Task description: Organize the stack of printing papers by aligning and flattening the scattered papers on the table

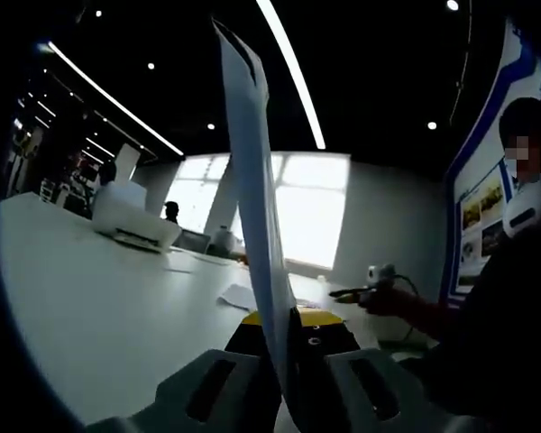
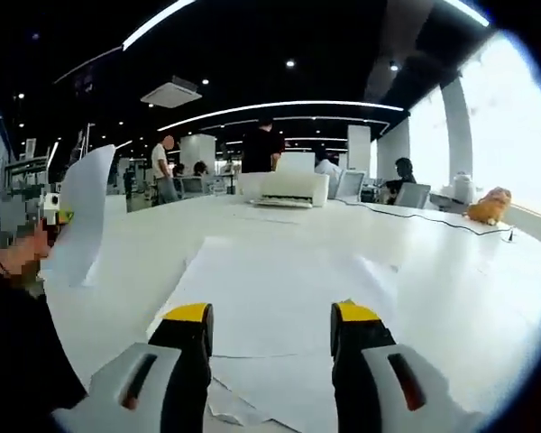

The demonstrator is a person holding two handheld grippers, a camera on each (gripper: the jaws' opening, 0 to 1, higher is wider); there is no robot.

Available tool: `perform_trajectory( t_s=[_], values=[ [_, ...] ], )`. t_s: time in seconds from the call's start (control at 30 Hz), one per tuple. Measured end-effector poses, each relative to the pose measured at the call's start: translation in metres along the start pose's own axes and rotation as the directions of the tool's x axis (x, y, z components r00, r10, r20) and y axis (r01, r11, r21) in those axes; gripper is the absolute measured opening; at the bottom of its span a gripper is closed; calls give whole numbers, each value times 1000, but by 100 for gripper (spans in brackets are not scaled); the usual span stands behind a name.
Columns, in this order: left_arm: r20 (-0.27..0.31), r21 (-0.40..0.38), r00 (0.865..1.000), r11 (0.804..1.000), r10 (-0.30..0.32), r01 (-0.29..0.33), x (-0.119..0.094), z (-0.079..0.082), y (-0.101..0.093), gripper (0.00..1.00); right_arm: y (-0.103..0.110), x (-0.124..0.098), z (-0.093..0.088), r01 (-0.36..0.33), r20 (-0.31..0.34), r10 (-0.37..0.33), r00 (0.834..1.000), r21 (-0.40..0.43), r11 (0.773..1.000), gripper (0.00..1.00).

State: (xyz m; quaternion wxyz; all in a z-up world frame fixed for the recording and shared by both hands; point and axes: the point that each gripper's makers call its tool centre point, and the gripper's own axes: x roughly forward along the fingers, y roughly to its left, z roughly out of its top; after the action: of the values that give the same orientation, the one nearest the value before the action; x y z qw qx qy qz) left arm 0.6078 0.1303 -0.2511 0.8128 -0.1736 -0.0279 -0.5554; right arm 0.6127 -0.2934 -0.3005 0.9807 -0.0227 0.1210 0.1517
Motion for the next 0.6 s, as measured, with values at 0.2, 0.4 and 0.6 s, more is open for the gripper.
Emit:
perform_trajectory(
  t_s=[0.2,0.4,0.6],
  values=[
    [1,-2,1000,1000,1,-1,0,0,0,6,-18,16,-9,48,-54,-50,997,-25,999,58],
    [-1,-4,1000,1000,1,-1,-1,0,2,6,-26,29,-16,56,-67,-57,996,-17,998,61],
    [0,-6,1000,1000,2,-2,-1,0,2,6,-37,33,-19,77,-55,-77,996,2,997,65]
  ],
)
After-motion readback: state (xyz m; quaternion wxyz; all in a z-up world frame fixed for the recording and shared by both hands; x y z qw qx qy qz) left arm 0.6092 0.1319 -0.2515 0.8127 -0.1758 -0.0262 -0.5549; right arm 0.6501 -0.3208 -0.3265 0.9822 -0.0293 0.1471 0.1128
